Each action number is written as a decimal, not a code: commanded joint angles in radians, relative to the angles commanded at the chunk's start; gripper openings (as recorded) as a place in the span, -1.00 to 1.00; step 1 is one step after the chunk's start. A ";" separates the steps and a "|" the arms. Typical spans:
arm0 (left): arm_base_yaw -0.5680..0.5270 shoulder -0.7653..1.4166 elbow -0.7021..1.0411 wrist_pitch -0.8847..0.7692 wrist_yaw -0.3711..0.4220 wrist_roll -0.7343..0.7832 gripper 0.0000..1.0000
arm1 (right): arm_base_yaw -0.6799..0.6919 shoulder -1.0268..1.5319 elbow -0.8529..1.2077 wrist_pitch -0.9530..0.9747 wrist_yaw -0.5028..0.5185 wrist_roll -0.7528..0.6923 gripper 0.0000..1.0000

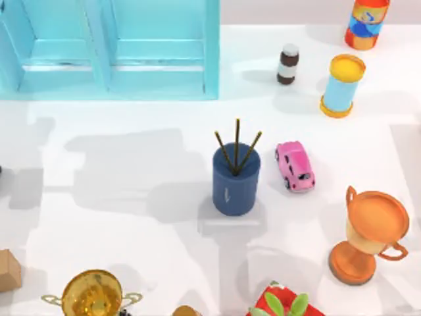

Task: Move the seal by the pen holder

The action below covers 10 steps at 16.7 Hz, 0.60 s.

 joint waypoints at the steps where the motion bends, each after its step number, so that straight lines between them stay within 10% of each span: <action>1: 0.001 0.012 0.012 -0.008 0.000 0.001 1.00 | 0.000 0.000 0.000 0.000 0.000 0.000 1.00; 10: 0.000 0.025 -0.056 0.064 0.000 0.000 1.00 | 0.000 0.000 0.000 0.000 0.000 0.000 1.00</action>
